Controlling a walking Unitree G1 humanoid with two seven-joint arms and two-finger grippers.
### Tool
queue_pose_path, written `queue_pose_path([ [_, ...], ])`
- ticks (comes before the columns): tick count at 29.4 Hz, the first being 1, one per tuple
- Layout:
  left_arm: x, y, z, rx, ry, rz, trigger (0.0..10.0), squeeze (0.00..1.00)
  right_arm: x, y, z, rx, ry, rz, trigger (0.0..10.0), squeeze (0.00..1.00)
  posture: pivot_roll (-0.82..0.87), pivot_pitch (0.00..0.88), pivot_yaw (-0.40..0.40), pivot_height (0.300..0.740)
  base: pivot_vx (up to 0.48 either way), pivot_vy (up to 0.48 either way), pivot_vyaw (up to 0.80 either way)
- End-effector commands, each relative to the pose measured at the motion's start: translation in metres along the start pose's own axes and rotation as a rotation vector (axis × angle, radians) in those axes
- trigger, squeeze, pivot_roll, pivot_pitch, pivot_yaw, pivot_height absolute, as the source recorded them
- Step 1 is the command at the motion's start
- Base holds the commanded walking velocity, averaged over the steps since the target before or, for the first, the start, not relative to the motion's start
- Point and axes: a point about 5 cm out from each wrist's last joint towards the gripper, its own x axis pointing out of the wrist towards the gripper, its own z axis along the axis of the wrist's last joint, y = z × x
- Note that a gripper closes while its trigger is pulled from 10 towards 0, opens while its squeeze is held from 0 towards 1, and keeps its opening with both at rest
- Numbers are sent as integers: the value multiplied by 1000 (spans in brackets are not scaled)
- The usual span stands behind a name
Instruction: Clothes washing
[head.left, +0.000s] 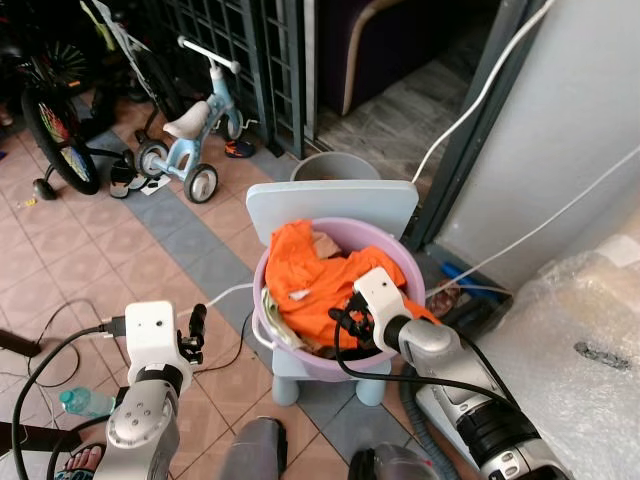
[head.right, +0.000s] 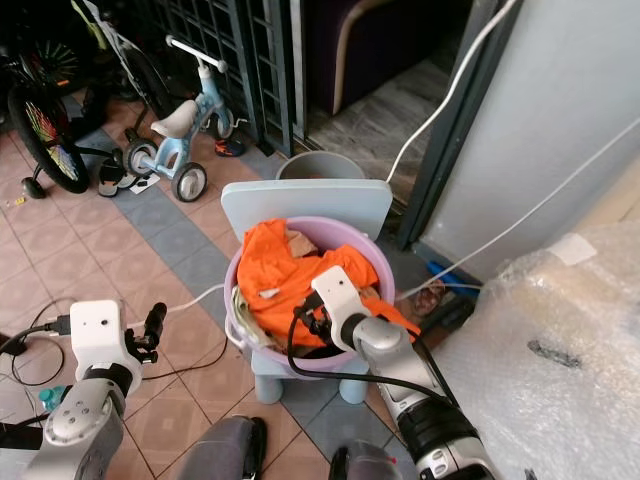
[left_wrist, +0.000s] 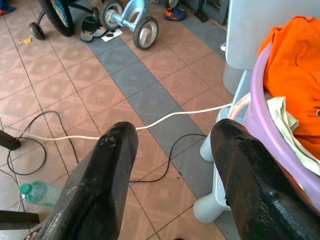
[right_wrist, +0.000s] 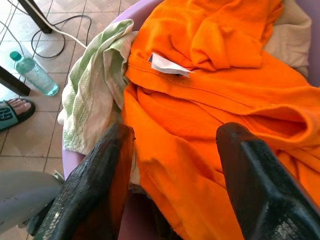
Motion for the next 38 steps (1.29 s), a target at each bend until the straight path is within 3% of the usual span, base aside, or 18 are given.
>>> queue_pose_path([
  [1,-4,2,1,-2,9,-8,10000,0,6,8,5,-41,-3,35,10000,0,165,217,1,740,0,0,0],
  [5,-5,3,6,8,6,-24,10000,0,10,1,10,-47,-12,-16,10000,0,171,235,5,740,0,0,0],
  [10,-2,0,11,15,13,-30,10000,0,16,-6,10,-157,13,-125,10000,0,161,256,14,740,0,0,0],
  [12,1,-2,16,1,9,-42,10000,0,17,-9,8,-285,24,-177,10000,0,164,265,14,740,0,0,0],
  [13,1,-2,17,-1,9,-44,10000,0,17,-10,7,-303,26,-182,10000,0,164,265,14,740,0,0,0],
  [17,0,-4,16,-15,19,-55,10000,0,15,-9,-16,-257,116,-186,10000,0,160,268,12,740,0,0,0],
  [18,1,-5,16,-19,21,-59,10000,0,14,-9,-22,-236,138,-182,0,0,157,269,11,740,0,0,0],
  [31,6,-10,17,-29,24,-60,10000,0,18,-6,-26,-139,170,-73,0,0,150,260,-9,740,0,0,0],
  [38,5,-5,14,-21,28,-48,10000,0,20,-8,-22,-111,157,-80,0,0,144,250,-14,740,0,0,0],
])
